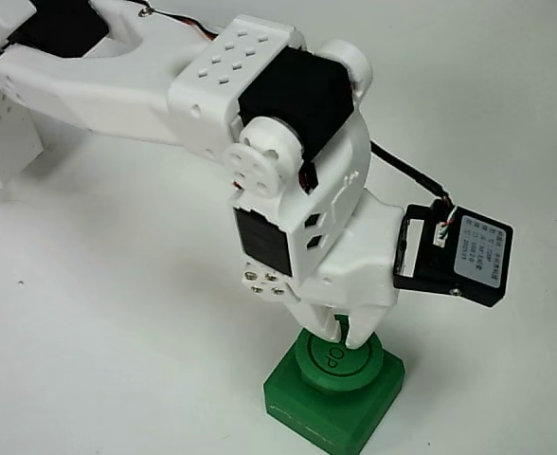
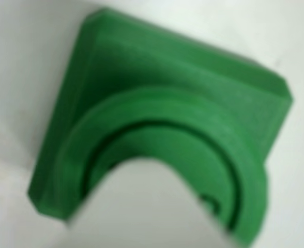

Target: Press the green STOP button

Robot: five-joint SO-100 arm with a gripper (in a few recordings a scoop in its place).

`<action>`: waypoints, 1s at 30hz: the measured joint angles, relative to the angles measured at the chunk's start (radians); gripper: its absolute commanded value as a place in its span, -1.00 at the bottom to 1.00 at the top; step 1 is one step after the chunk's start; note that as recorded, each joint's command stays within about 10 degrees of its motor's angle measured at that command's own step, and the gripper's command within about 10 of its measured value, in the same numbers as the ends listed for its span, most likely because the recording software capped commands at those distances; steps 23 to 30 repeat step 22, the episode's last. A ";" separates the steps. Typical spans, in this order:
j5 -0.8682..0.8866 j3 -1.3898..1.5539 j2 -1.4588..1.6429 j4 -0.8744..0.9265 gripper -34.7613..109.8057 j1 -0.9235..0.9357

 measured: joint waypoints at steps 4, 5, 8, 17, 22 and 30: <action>-0.012 -0.006 0.015 0.002 -0.52 0.000; -0.018 -0.011 0.017 0.002 -0.52 0.000; -0.025 -0.015 0.031 0.005 -0.52 0.000; -0.060 -0.051 0.035 0.008 -0.52 0.002; -0.080 -0.086 0.035 0.009 -0.52 0.002; -0.080 -0.086 0.035 0.009 -0.52 0.002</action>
